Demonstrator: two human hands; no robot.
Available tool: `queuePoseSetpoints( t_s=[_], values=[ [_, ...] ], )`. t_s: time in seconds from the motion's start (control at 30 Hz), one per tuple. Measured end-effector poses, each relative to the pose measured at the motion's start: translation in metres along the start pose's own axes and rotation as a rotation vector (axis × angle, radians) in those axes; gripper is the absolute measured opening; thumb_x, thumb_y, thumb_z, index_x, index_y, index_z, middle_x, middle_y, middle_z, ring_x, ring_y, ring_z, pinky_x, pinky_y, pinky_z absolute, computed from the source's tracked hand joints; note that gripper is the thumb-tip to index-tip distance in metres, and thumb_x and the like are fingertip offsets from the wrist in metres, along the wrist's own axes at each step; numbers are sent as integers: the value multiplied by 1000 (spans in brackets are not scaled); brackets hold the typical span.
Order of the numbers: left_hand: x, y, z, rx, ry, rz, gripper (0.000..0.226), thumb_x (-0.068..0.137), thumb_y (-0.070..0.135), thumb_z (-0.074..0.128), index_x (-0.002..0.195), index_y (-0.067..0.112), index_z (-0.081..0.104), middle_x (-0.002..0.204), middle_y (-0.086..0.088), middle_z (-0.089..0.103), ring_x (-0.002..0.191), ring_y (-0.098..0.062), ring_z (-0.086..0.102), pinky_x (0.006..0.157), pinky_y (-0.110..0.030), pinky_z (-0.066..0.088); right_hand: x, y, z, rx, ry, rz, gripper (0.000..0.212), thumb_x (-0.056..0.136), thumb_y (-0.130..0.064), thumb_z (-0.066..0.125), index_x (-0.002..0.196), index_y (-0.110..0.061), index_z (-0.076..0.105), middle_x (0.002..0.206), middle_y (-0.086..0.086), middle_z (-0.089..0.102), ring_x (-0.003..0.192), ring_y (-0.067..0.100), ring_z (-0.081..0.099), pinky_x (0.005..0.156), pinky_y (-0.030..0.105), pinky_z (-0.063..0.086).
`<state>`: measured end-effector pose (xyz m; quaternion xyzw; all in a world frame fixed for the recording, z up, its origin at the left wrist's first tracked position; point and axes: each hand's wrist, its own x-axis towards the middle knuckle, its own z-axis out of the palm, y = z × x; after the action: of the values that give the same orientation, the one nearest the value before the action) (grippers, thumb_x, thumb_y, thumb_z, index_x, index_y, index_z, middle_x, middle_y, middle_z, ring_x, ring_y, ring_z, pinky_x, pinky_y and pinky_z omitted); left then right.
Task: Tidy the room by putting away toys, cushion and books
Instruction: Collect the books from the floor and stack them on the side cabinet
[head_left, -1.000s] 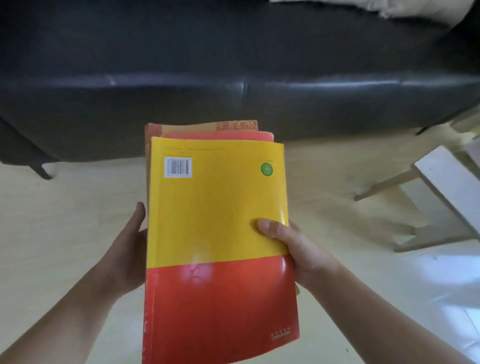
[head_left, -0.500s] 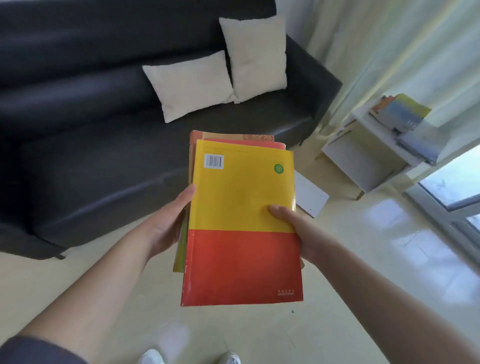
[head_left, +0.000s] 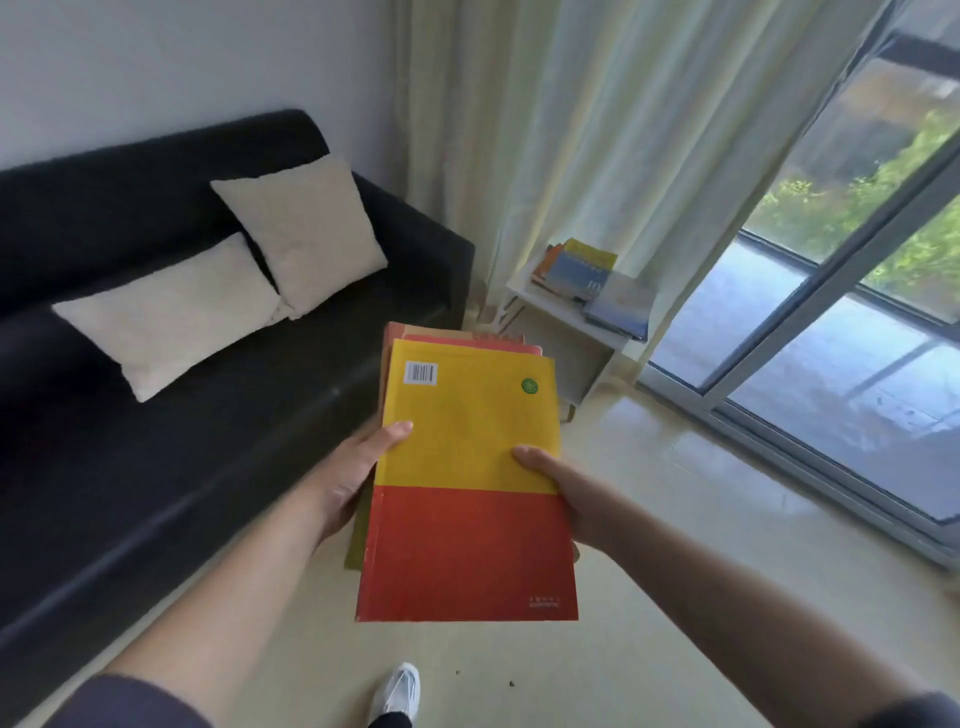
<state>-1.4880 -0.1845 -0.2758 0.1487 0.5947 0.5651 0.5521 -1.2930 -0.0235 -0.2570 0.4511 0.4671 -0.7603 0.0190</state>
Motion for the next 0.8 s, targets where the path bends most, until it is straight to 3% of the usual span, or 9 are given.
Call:
queuePoseSetpoints(
  t_s=[0.23, 0.37, 0.57, 0.8],
  values=[
    [132, 67, 59, 131, -174, -93, 88, 54, 66, 76, 125, 17, 58, 113, -13, 70, 104, -33, 67, 97, -49, 49, 43, -62, -90, 140, 108, -53, 66, 71, -36, 72, 126, -6, 52, 114, 18, 68, 93, 28, 70, 75, 37, 59],
    [204, 81, 108, 170, -209, -149, 89, 52, 64, 76, 123, 13, 59, 110, -16, 70, 101, -36, 67, 96, -51, 49, 67, -79, -156, 226, 139, -72, 65, 74, -35, 72, 127, -4, 52, 108, 17, 69, 84, 25, 72, 65, 32, 58],
    [300, 87, 191, 178, -214, -183, 107, 29, 71, 83, 118, 13, 63, 106, -15, 72, 98, -34, 69, 95, -48, 51, 113, -112, -266, 243, 144, -73, 60, 77, -35, 76, 123, -1, 56, 98, 14, 73, 80, 24, 72, 65, 33, 58],
    [407, 113, 287, 132, -179, -225, 84, 54, 64, 74, 119, 14, 62, 106, -15, 72, 98, -33, 69, 91, -45, 53, 165, -184, -394, 223, 132, -20, 51, 82, -31, 68, 122, -3, 56, 99, 15, 72, 78, 25, 72, 62, 33, 58]
  ],
)
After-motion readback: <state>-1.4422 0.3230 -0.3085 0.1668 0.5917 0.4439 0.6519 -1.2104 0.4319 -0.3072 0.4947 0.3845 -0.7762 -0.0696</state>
